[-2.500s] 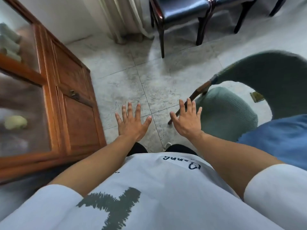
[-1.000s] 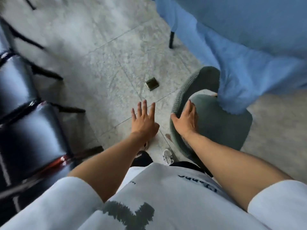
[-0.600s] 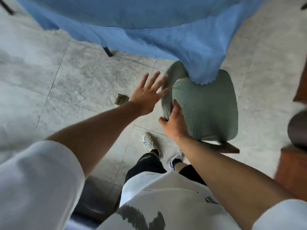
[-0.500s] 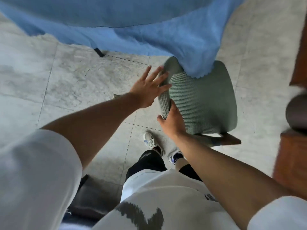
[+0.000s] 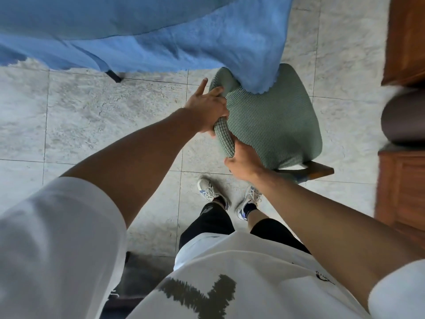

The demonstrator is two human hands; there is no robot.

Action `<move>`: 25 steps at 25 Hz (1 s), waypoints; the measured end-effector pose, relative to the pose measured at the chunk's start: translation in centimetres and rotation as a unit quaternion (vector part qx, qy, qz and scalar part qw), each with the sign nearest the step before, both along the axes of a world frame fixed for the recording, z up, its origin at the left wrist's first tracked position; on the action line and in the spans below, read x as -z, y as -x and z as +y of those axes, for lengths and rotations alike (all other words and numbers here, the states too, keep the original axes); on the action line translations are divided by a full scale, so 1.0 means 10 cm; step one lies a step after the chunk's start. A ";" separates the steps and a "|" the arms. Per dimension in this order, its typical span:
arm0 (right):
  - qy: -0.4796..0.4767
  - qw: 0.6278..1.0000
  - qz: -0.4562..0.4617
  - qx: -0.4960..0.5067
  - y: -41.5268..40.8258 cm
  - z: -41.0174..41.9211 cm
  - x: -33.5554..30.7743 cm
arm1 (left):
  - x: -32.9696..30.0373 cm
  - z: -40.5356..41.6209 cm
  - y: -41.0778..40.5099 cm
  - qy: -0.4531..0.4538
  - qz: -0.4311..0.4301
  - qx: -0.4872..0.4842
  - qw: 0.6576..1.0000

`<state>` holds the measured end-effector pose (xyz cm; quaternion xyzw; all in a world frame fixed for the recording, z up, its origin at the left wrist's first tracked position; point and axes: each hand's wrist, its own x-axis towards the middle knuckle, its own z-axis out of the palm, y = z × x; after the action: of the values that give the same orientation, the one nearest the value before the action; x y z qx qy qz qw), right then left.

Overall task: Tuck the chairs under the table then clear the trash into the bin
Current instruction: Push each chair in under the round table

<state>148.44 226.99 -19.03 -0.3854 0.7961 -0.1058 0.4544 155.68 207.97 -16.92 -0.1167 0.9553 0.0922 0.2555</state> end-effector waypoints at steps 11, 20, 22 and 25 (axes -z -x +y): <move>0.048 0.971 -0.079 -0.220 -0.18 0.50 -0.02 | -0.08 0.89 -1.01 0.020 -0.019 -0.138 0.990; 0.022 0.886 -0.070 -0.458 0.59 1.61 -0.18 | -0.11 3.06 -0.77 0.007 0.000 -0.405 0.914; 0.022 0.862 -0.068 -0.502 0.88 1.80 -0.21 | -0.09 3.47 -0.55 0.013 0.002 -0.429 0.903; 0.034 0.819 -0.012 -0.573 1.27 2.11 -0.21 | -0.03 3.88 -0.27 0.023 0.018 -0.404 0.914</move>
<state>135.78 248.05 -16.97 -0.7859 0.4218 0.1420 0.4293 158.34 246.72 -16.59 -0.4969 0.8331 0.1672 0.1764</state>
